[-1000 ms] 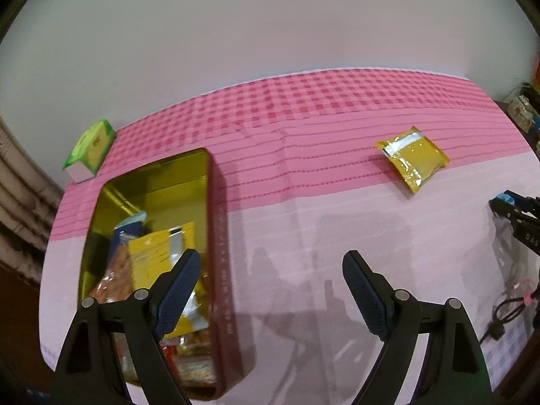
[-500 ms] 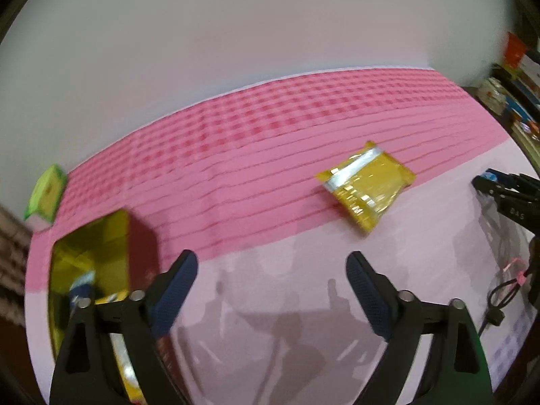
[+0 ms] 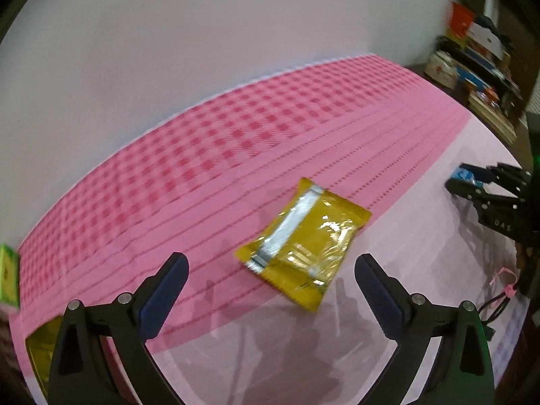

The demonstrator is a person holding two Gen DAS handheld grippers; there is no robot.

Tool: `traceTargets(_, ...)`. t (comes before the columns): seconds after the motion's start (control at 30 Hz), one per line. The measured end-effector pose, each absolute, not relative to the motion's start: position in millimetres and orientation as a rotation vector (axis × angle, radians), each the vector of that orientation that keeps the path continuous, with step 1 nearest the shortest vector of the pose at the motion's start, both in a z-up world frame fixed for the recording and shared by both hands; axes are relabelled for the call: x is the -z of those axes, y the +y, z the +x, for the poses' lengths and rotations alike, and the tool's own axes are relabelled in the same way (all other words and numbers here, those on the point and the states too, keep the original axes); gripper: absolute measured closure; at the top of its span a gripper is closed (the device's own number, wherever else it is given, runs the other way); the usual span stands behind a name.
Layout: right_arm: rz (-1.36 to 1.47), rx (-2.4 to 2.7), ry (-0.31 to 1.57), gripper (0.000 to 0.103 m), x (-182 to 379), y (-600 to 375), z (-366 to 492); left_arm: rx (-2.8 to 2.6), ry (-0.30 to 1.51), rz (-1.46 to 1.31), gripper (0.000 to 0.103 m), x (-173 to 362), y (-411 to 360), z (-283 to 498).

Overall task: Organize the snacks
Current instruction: 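Grasp another yellow silver-striped pack with the left gripper while the right gripper holds the candy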

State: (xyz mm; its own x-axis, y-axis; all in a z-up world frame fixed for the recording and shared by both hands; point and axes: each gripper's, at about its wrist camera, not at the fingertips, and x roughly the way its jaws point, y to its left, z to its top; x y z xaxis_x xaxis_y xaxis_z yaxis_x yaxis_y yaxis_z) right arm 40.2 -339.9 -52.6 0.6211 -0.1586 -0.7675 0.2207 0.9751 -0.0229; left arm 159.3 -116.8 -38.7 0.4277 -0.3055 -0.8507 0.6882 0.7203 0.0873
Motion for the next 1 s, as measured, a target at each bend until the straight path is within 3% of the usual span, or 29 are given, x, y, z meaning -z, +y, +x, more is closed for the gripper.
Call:
traceTargets(0.87, 0.079, 0.216, 0.874, 0.064, 52.6, -340.8, 39.6, 0.660, 1.036, 0.456, 0.005, 90.1, -159.5, 189.9)
traceTargets(1.0, 0.080, 0.216, 0.874, 0.064, 52.5, -341.0, 39.7, 0.657, 1.048, 0.406, 0.014, 90.0, -155.1, 189.4)
